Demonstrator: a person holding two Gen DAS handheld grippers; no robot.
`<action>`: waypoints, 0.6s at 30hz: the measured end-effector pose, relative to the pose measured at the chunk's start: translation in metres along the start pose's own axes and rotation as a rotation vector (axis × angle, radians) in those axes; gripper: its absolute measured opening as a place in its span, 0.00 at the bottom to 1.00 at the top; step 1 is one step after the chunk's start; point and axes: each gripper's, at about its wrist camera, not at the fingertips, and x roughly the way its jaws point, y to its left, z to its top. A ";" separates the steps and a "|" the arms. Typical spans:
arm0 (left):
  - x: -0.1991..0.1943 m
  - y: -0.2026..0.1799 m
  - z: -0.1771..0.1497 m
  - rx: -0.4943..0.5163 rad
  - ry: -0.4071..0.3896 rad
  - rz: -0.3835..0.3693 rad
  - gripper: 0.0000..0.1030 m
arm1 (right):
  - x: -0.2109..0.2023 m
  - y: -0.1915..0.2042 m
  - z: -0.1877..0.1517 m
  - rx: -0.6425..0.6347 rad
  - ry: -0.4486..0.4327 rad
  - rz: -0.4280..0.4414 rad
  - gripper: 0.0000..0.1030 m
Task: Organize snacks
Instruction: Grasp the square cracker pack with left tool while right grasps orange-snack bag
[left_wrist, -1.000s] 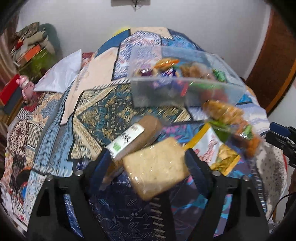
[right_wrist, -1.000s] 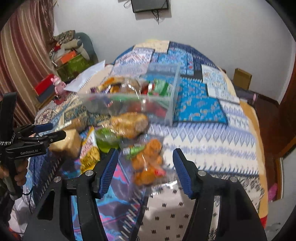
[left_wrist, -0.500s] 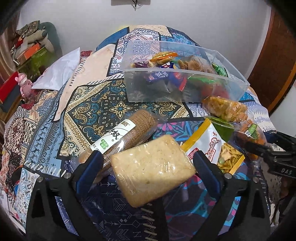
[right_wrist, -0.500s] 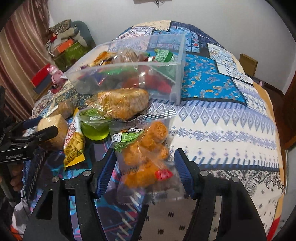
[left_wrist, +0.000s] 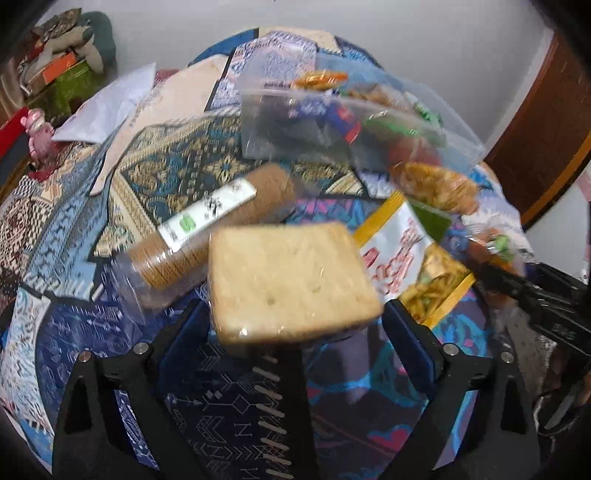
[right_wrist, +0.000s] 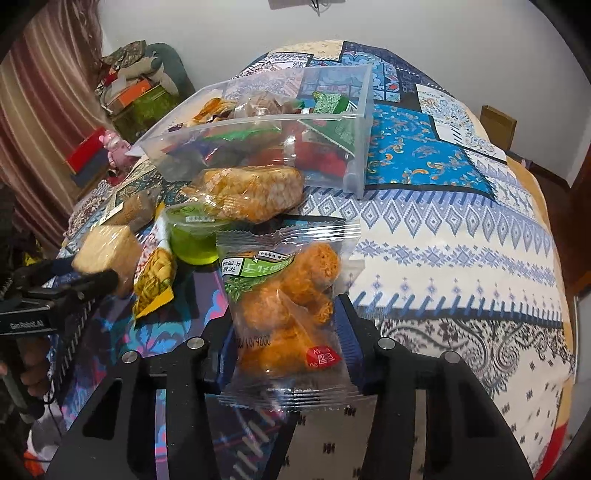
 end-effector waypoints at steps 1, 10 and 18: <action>0.001 -0.001 -0.001 0.003 -0.011 0.020 0.85 | -0.002 0.000 -0.001 0.002 -0.002 0.003 0.43; -0.016 -0.004 -0.001 0.001 -0.077 0.029 0.77 | -0.029 -0.003 -0.005 0.026 -0.049 -0.001 0.42; -0.060 -0.014 0.021 0.042 -0.198 0.015 0.77 | -0.056 -0.001 0.011 0.018 -0.134 -0.010 0.42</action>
